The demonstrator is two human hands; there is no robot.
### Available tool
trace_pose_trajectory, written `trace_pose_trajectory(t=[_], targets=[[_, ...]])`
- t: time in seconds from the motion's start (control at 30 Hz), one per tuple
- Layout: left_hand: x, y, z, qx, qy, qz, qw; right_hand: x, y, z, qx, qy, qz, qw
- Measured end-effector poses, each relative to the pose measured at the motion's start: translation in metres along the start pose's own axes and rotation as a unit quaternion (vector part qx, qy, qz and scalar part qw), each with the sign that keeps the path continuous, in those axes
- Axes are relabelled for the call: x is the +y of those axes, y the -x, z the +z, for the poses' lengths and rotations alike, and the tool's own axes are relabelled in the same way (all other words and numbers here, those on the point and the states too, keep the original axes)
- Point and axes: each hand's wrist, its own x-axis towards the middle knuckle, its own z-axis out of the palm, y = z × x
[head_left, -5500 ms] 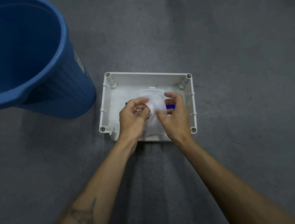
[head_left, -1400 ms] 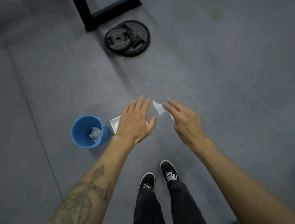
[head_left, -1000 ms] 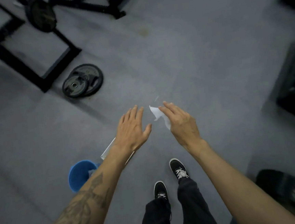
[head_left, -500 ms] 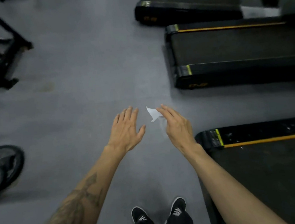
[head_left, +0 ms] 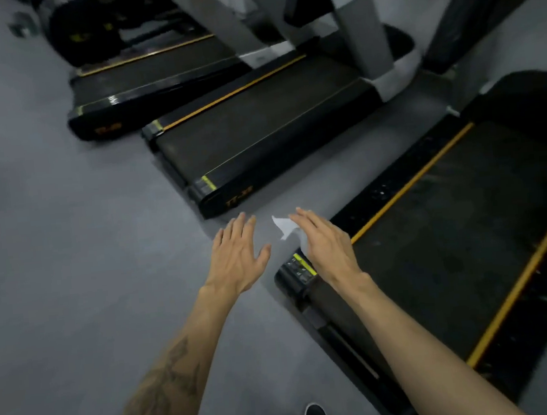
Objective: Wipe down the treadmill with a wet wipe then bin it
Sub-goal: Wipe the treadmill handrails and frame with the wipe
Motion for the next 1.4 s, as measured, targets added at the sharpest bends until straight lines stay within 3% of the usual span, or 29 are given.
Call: trace_pose_trajectory(t=[0.47,0.63,0.9,1.17,1.4], targets=[[0.147,-0.177,0.034,-0.055,-0.015,0.245,0.968,0.153,-0.028,-0.057,0.015,0.096,0.23,0.968],[0.183,-0.233,0.036,-0.061,-0.032,0.319,0.945,0.185,-0.042,-0.074,0.062,0.124,0.287,0.948],[0.262,-0.289,0.059,-0.087,-0.006,0.364,0.927,0.253,-0.055,-0.103,0.107,0.15,0.33,0.926],[0.367,-0.368,0.081,-0.095,0.001,0.394,0.914,0.374,-0.087,-0.135,0.17,0.174,0.312,0.918],[0.469,-0.442,0.022,-0.125,-0.018,0.357,0.926,0.451,-0.157,-0.233,0.186,0.172,0.292,0.923]])
